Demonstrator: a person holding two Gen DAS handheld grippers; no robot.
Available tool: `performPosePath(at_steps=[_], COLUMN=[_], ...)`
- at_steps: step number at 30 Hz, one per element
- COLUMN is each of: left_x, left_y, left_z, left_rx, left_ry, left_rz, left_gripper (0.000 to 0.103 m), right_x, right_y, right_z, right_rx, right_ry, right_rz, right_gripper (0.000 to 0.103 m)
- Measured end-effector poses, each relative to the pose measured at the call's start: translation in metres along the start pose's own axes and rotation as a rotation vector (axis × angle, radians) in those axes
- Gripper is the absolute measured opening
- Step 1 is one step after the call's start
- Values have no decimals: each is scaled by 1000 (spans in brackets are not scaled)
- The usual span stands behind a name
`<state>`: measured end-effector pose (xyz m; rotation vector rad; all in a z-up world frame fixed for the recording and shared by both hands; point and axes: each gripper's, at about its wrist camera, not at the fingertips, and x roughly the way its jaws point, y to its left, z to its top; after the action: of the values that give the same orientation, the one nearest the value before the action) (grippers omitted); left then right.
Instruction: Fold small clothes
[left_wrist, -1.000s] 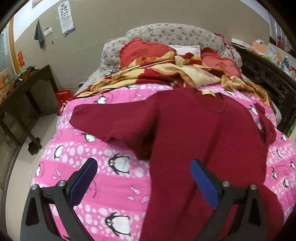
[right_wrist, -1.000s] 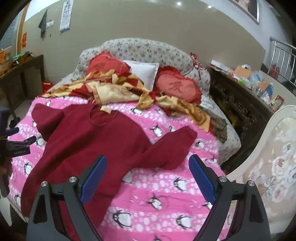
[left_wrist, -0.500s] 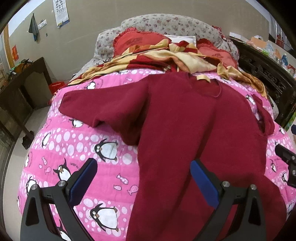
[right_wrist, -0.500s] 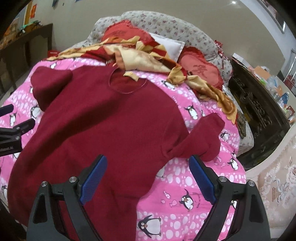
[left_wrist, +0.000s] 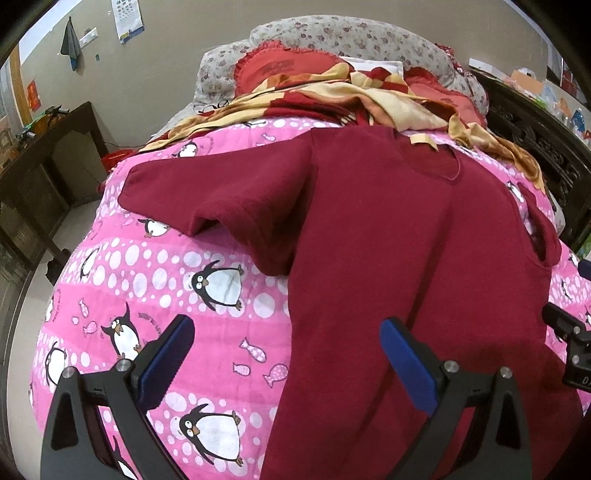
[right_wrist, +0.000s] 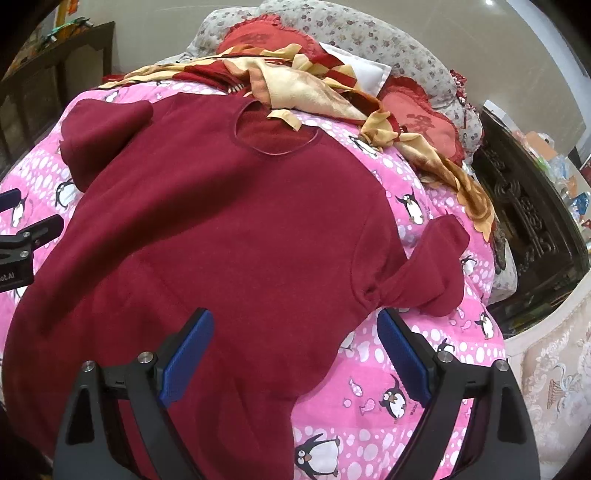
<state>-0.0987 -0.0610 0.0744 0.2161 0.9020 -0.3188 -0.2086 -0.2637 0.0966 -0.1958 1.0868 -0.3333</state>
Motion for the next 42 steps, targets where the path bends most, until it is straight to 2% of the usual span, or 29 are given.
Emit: performPosePath(at_steps=[21, 27, 32, 42], left_x=[13, 18, 20, 25], left_y=[6, 26, 42, 52], left_z=[5, 15, 20, 12], left_rx=[-17, -66, -103, -128], left_ry=[17, 16, 16, 44], left_rz=[2, 25, 58, 77], left_gripper=[102, 102, 102, 102], right_x=[19, 23, 25, 31], right_y=[11, 12, 21, 36], right_z=[6, 17, 28, 35], right_rx=[-9, 25, 17, -8], right_ry=[21, 13, -5, 5], right_rz=[18, 71, 83, 102], right_gripper=[100, 100, 100, 100])
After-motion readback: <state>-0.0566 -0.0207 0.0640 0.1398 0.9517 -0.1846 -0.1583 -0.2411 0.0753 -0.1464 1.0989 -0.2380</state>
